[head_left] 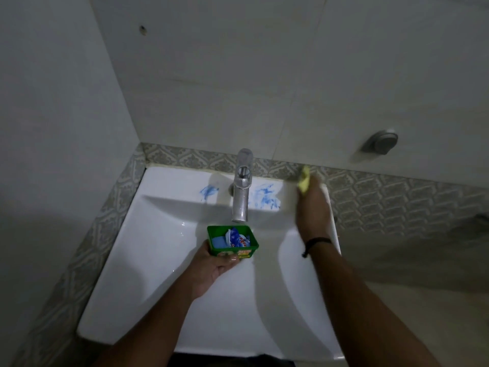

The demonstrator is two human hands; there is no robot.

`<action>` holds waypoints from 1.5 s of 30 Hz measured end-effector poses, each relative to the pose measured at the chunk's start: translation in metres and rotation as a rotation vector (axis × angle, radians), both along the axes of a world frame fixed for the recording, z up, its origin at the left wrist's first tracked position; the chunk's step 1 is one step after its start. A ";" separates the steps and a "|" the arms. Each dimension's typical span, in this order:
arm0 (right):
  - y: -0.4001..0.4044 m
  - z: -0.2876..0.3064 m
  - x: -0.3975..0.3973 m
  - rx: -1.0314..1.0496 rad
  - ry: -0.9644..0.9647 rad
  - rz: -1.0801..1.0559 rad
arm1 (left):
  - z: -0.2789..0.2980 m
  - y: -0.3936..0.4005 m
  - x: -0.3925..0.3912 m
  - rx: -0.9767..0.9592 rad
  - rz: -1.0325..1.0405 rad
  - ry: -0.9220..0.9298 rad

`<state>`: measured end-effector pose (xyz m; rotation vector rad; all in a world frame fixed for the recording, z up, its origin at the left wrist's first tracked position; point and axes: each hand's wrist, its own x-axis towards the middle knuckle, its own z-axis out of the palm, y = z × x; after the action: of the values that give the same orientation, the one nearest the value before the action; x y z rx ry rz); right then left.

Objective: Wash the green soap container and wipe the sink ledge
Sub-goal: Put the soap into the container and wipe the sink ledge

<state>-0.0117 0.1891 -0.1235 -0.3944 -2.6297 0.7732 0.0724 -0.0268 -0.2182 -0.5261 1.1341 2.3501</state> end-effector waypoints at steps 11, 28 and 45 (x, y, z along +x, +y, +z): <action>-0.043 -0.041 0.001 0.298 -0.082 0.609 | -0.005 0.007 -0.001 -0.030 -0.008 -0.038; 0.032 -0.028 0.024 -0.081 0.045 -0.092 | -0.015 0.008 0.002 -0.128 -0.094 0.026; 0.016 0.027 0.010 -0.650 0.293 -0.378 | -0.012 0.012 0.004 -0.159 -0.130 0.041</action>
<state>-0.0022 0.2049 -0.0969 -0.8456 -1.9008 1.4089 0.0764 -0.0145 -0.2304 -0.4457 1.3404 2.1815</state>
